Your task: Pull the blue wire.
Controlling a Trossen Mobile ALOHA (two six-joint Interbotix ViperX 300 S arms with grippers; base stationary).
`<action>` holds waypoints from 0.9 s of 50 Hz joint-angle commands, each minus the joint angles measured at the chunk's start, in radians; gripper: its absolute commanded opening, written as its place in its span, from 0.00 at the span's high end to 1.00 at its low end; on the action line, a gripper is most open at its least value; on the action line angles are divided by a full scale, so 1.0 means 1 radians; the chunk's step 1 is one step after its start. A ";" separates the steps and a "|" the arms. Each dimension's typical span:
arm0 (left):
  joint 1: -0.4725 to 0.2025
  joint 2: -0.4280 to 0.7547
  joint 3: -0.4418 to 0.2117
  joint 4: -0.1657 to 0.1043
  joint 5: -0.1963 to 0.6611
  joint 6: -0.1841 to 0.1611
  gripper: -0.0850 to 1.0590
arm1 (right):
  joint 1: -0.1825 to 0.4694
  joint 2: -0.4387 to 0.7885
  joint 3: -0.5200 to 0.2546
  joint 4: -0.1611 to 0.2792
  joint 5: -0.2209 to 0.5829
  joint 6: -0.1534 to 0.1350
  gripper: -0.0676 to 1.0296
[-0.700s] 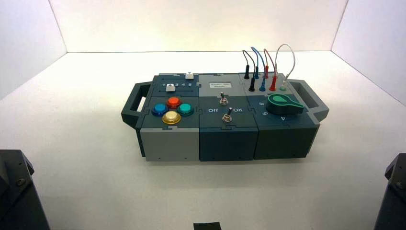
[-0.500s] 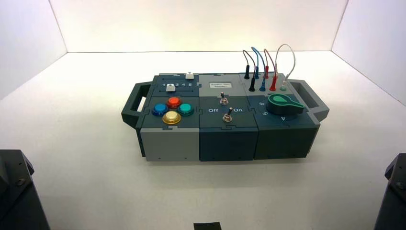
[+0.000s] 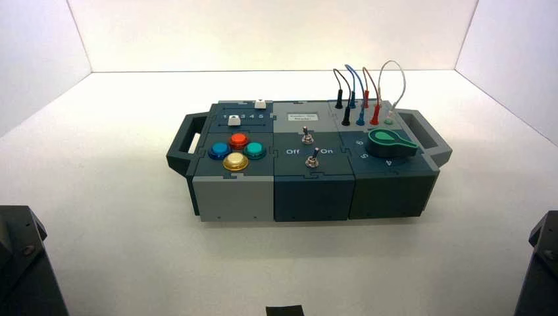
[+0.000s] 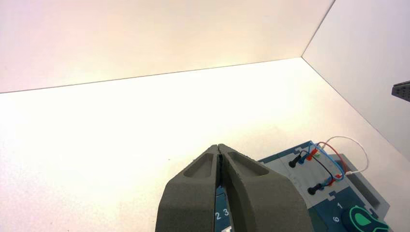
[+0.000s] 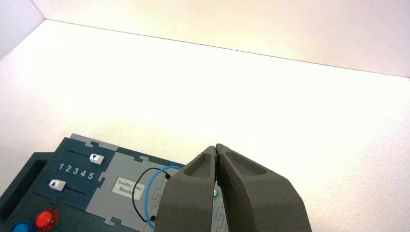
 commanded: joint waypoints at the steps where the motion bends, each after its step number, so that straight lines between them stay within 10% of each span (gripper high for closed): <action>1: 0.005 0.003 -0.034 -0.002 -0.012 -0.006 0.95 | 0.006 -0.003 -0.026 -0.011 -0.020 -0.006 0.96; 45: 0.081 0.241 -0.245 0.012 -0.005 0.051 0.95 | 0.006 0.179 -0.109 -0.018 -0.135 -0.005 0.96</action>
